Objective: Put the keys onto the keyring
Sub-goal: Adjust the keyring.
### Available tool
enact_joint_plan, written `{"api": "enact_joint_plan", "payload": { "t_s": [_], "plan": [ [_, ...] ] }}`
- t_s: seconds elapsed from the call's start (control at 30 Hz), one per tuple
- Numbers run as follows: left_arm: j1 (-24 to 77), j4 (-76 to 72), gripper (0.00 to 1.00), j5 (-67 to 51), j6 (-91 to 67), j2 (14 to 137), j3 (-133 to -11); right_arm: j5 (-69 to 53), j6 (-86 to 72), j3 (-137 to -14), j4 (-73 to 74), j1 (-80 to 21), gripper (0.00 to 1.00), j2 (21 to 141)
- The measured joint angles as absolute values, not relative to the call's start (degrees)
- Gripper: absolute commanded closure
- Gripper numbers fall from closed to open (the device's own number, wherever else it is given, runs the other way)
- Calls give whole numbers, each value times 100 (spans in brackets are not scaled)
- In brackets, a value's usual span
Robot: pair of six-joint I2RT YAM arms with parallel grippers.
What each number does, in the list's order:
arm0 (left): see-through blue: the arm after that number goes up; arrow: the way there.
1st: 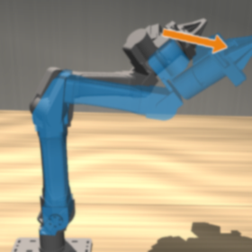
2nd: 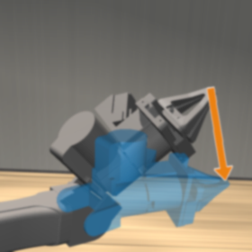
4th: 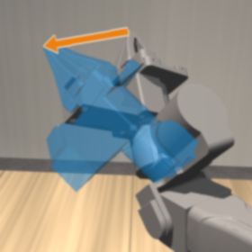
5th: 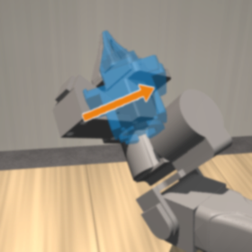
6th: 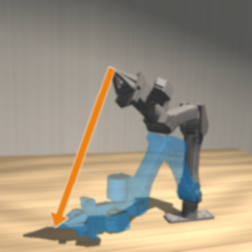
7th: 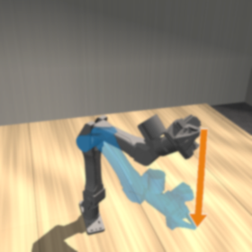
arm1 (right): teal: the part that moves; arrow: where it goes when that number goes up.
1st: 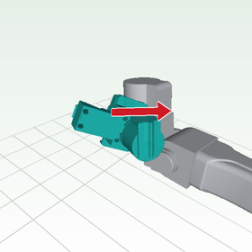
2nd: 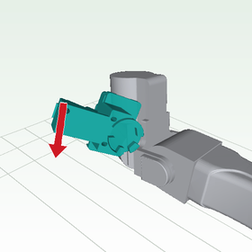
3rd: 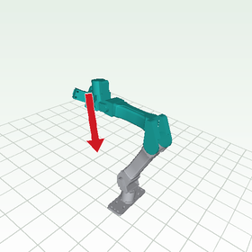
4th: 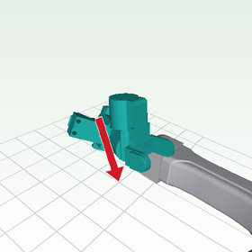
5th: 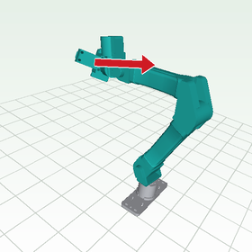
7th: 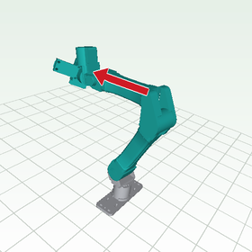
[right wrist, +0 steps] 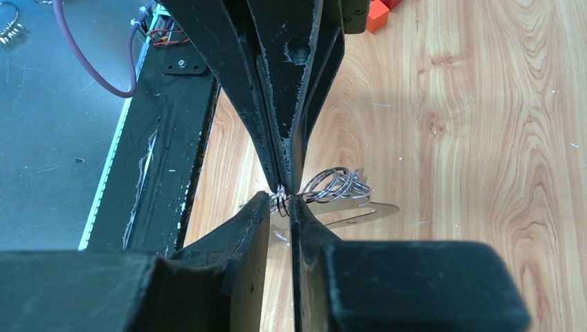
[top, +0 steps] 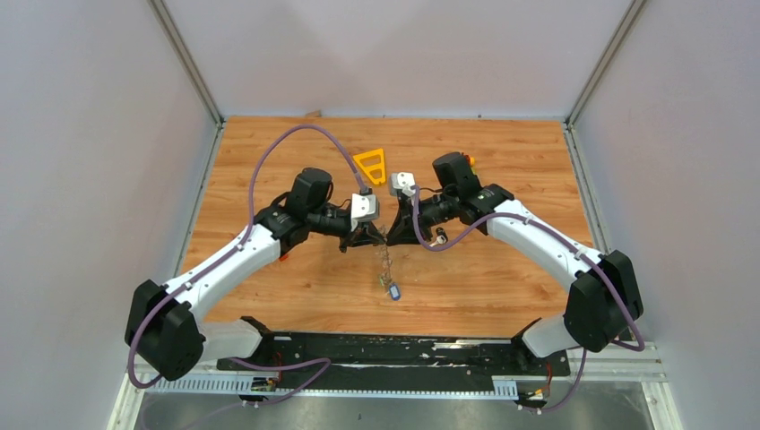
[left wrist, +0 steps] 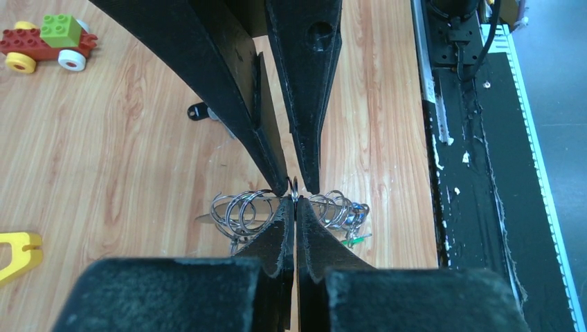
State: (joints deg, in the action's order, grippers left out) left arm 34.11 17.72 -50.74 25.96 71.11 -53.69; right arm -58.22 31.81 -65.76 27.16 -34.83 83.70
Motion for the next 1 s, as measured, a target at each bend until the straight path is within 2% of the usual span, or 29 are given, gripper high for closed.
{"api": "enact_joint_plan", "payload": {
  "t_s": [0.17, 0.33, 0.5, 0.63, 1.0],
  "plan": [
    [3409, 1564, 100, -5070, 2408, 7081, -5271, -5743, 3155, -6573, 2692, -3483, 100, 8370],
    [3393, 1385, 98, -4993, 2250, 7081, -5175, -5658, 3026, -6462, 2512, -3487, 100, 8357],
    [3363, 1297, 75, -4971, 2209, 7078, -5164, -5559, 2912, -6394, 2355, -3459, 100, 8274],
    [3146, 1031, 66, -5264, 2154, 7022, -5122, -5590, 2751, -6366, 2176, -3350, 100, 8184],
    [2655, -1118, 63, -6077, 1511, 6805, -3972, -5828, 2119, -6302, 1605, -3216, 100, 8066]
  ]
}}
